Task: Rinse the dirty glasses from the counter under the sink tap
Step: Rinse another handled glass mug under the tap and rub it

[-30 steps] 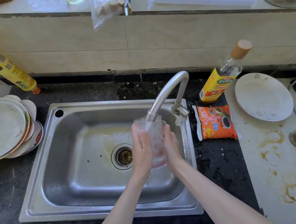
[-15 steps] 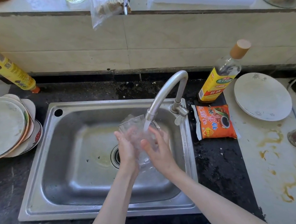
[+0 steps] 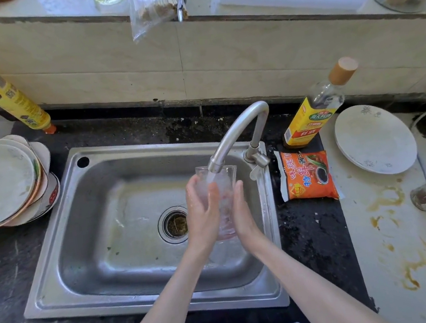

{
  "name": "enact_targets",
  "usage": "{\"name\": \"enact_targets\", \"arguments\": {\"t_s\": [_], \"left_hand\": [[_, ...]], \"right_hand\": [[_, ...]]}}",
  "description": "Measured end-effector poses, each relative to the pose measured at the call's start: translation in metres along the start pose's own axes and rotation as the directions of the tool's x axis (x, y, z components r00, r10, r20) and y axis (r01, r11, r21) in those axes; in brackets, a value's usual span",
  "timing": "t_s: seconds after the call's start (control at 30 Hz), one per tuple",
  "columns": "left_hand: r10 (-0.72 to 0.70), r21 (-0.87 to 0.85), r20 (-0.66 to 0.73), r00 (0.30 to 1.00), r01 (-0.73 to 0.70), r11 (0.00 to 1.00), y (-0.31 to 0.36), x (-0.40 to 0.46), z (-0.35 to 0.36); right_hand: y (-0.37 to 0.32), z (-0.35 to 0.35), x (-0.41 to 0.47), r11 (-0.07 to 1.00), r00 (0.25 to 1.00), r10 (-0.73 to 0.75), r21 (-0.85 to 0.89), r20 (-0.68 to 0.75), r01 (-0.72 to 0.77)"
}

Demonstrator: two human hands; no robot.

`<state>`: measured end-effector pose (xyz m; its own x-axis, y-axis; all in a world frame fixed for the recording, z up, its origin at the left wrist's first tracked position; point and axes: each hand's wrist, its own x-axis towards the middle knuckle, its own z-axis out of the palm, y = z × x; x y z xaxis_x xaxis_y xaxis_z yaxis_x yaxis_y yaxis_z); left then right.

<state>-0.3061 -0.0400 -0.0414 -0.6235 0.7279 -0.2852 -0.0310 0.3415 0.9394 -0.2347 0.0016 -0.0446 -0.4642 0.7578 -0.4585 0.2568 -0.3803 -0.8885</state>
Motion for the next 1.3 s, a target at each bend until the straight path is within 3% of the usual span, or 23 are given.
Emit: {"name": "enact_targets", "arguments": {"t_s": [0.07,0.17,0.47,0.63,0.77,0.87,0.97,1.07,1.2,1.3], "left_hand": [[0.001,-0.017,-0.043,0.999,-0.002,1.0,0.002,0.003,-0.001],[-0.111,-0.081,-0.034,0.993,0.108,0.991,0.003,0.011,-0.005],[0.008,0.033,0.173,0.985,-0.014,0.999,0.007,-0.003,-0.003],[-0.037,-0.105,0.139,0.99,0.052,0.993,-0.002,-0.008,-0.008],[-0.043,-0.169,0.186,0.982,0.075,0.983,0.003,-0.012,-0.025],[-0.016,-0.045,0.269,0.963,0.029,0.999,0.012,-0.004,-0.045],[0.097,0.123,0.333,0.938,-0.146,0.982,0.021,0.012,-0.064],[0.229,0.222,0.333,0.915,-0.312,0.924,0.03,0.022,-0.072],[0.259,0.179,0.238,0.936,-0.304,0.936,0.037,0.016,-0.067],[0.293,0.258,0.181,0.939,-0.333,0.907,0.036,0.008,-0.058]], "right_hand": [[-0.001,0.004,-0.002,0.998,0.999,-0.047,0.031,0.027,0.046],[0.006,0.014,-0.004,0.992,0.991,-0.124,-0.008,0.045,0.124],[-0.001,-0.002,0.0,0.999,0.998,-0.031,-0.017,0.055,0.032],[-0.006,-0.003,0.0,0.99,0.994,0.01,-0.142,0.106,0.006],[0.003,-0.014,0.0,0.997,0.977,0.023,-0.077,0.21,-0.007],[0.012,-0.026,0.007,0.997,0.96,0.074,-0.053,0.269,-0.062],[0.008,-0.033,0.011,0.993,0.932,0.119,-0.023,0.343,-0.118],[0.004,-0.037,0.017,0.979,0.906,0.124,0.098,0.404,-0.178],[0.006,-0.04,0.014,0.824,0.866,0.167,0.416,0.471,-0.385],[0.016,-0.039,0.011,0.722,0.883,0.233,0.535,0.408,-0.438]]}}
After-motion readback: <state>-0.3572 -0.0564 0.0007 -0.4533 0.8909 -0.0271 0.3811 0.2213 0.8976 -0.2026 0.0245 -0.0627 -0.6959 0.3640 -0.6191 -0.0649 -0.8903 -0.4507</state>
